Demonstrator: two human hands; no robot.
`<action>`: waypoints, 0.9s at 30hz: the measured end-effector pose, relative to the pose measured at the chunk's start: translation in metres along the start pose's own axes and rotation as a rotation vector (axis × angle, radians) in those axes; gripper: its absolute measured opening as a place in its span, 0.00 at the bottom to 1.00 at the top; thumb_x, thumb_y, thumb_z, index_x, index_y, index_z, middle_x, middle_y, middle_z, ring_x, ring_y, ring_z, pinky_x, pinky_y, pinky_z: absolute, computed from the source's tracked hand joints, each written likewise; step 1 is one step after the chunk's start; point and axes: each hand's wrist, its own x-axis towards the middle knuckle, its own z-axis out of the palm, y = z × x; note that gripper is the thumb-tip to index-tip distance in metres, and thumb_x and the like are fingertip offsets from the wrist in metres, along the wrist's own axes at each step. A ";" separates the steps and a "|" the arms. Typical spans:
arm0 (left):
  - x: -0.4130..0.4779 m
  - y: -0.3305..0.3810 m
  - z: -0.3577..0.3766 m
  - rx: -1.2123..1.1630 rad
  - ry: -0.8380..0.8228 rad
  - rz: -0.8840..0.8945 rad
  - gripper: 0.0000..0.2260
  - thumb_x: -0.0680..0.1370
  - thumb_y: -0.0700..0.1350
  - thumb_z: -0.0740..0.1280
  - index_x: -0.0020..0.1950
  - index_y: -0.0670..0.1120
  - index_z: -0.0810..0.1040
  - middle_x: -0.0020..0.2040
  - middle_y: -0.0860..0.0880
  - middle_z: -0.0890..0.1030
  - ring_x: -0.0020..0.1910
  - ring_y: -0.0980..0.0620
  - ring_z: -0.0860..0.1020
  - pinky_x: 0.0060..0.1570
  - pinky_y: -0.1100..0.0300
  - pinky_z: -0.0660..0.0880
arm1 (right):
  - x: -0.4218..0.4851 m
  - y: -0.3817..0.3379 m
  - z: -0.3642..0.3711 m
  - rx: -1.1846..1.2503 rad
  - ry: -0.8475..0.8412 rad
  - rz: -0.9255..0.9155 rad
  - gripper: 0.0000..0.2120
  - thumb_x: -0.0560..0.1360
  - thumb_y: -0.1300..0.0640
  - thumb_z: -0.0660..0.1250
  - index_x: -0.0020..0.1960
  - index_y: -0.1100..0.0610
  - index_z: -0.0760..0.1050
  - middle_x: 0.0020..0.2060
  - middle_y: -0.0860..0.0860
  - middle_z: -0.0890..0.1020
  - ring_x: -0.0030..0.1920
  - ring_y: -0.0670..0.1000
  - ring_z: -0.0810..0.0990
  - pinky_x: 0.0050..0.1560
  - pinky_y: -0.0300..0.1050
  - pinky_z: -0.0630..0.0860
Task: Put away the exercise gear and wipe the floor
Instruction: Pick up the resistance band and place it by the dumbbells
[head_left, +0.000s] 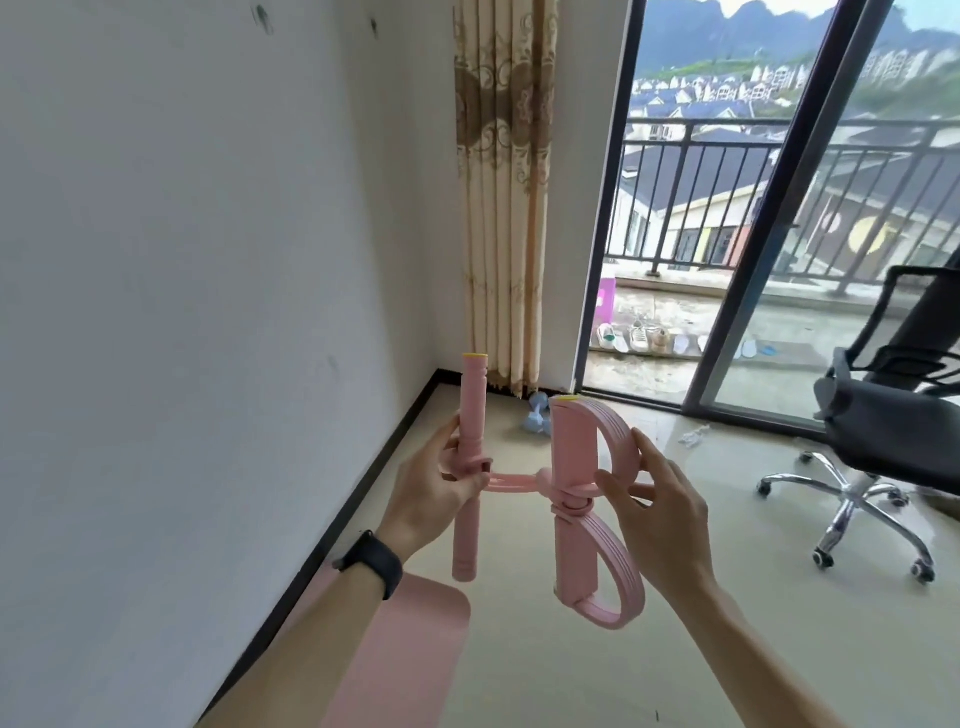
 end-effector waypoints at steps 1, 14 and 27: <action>0.016 -0.006 0.004 0.001 -0.010 -0.010 0.31 0.75 0.43 0.75 0.71 0.65 0.66 0.48 0.71 0.79 0.51 0.66 0.80 0.47 0.72 0.76 | 0.012 0.007 0.007 0.000 -0.007 0.005 0.31 0.74 0.51 0.74 0.75 0.51 0.68 0.61 0.49 0.79 0.45 0.47 0.84 0.54 0.47 0.78; 0.241 -0.085 0.076 0.064 -0.061 -0.210 0.32 0.74 0.45 0.75 0.74 0.61 0.67 0.56 0.60 0.80 0.51 0.56 0.82 0.57 0.59 0.78 | 0.245 0.113 0.099 0.016 -0.144 0.110 0.31 0.74 0.52 0.74 0.74 0.53 0.68 0.61 0.51 0.81 0.43 0.47 0.82 0.49 0.44 0.75; 0.446 -0.196 0.096 0.091 -0.069 -0.385 0.31 0.73 0.45 0.76 0.73 0.56 0.69 0.54 0.63 0.80 0.54 0.68 0.77 0.58 0.60 0.78 | 0.438 0.166 0.241 -0.019 -0.304 0.216 0.28 0.74 0.53 0.74 0.72 0.51 0.70 0.52 0.47 0.80 0.42 0.48 0.83 0.43 0.42 0.74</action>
